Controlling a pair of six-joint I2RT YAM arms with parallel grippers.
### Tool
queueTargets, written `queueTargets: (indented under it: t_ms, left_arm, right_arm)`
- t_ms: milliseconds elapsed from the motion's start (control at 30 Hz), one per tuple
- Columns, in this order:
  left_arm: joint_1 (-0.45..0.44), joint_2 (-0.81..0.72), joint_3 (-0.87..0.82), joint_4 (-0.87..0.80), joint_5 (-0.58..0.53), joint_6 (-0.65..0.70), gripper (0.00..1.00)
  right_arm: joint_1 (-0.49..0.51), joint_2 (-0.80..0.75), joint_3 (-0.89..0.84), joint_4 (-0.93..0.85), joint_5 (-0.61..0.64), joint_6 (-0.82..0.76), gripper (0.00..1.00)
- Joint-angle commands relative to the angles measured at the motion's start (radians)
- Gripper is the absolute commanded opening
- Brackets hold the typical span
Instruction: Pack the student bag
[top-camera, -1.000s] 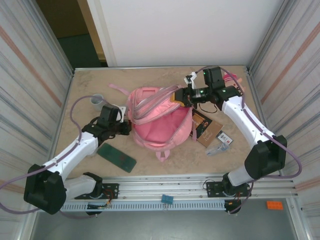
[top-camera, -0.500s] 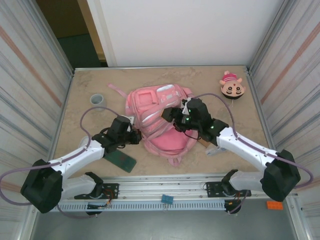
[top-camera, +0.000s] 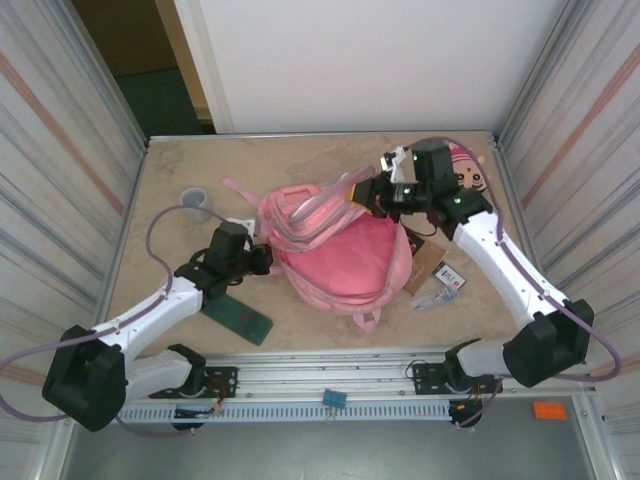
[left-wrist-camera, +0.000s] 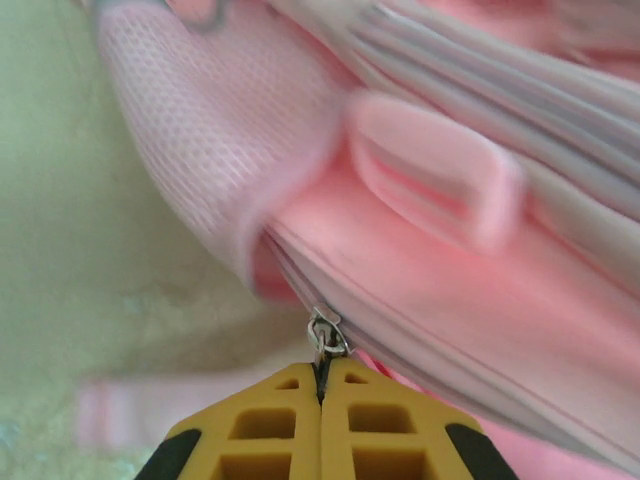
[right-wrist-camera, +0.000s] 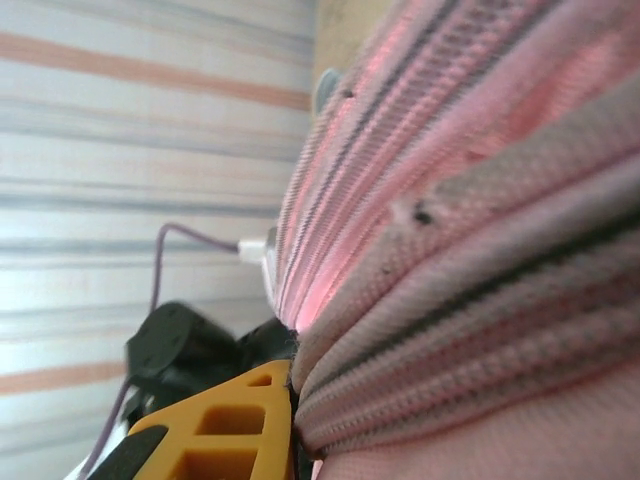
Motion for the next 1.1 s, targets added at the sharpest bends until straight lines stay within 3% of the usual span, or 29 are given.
queueTargets:
  t_ms: [0,100,300,433,533,633,933,1067]
  left_arm:
    - [0.03,0.024,0.032,0.064,-0.034,0.06,0.0]
    - [0.044,0.086,0.06,0.086,-0.047,0.081,0.0]
    - [0.075,0.18,0.117,0.072,-0.096,0.066,0.03]
    - [0.08,0.129,0.154,0.011,-0.058,0.06,0.38]
    - [0.08,0.039,0.188,-0.087,-0.032,0.033,0.51]
    - [0.08,-0.049,0.22,-0.206,-0.054,-0.021,0.58]
    - [0.102,-0.15,0.298,-0.47,-0.126,-0.145,0.62]
    - [0.108,-0.155,0.329,-0.494,-0.131,-0.159,0.62]
  right_arm:
    - [-0.035,0.028,0.104,-0.096,-0.301,-0.136,0.06]
    - [-0.038,0.061,0.158,-0.133,-0.374,-0.154,0.05]
    - [-0.041,0.074,0.177,-0.167,-0.339,-0.179,0.05]
    - [-0.04,0.069,0.162,-0.143,-0.253,-0.171,0.06]
    - [-0.028,0.063,0.129,-0.058,-0.196,-0.127,0.06]
    - [0.0,0.072,0.105,0.057,-0.162,-0.081,0.07]
    - [0.124,0.197,0.149,0.251,0.008,-0.041,0.07]
    - [0.178,0.264,0.145,0.296,0.175,-0.009,0.07]
